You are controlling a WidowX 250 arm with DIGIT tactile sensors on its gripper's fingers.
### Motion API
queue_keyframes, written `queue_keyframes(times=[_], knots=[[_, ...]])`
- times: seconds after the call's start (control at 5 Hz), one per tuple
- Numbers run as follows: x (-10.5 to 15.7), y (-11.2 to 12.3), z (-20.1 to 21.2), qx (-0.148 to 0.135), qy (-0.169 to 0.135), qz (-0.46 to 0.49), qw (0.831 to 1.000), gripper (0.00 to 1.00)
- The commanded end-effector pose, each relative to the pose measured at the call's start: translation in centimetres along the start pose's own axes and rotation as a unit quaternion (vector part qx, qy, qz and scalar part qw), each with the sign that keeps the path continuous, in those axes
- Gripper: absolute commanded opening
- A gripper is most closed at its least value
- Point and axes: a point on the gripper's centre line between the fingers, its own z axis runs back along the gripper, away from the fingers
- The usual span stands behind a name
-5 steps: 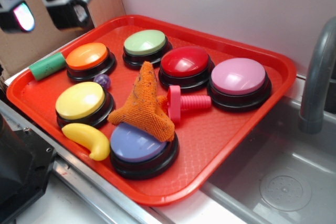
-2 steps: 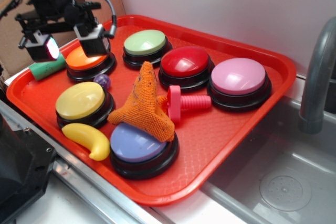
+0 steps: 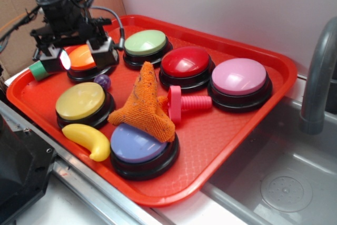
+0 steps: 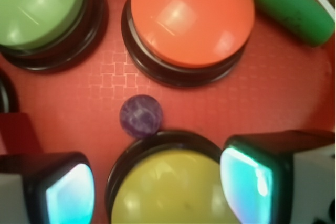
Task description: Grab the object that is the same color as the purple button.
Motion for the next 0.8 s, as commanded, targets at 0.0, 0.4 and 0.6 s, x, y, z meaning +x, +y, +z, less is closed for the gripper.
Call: queue_keyframes(times=[0.0,0.4,0.6], knots=[[1.9,0.0,-2.1,0.005,-0.016,-0.024,1.0,1.0],[2.2,-0.7,-3.5,-0.024,-0.007,-0.045,0.999,1.0],[2.0,-0.8,-4.4,-0.039,-0.011,-0.035,0.999,0.33]])
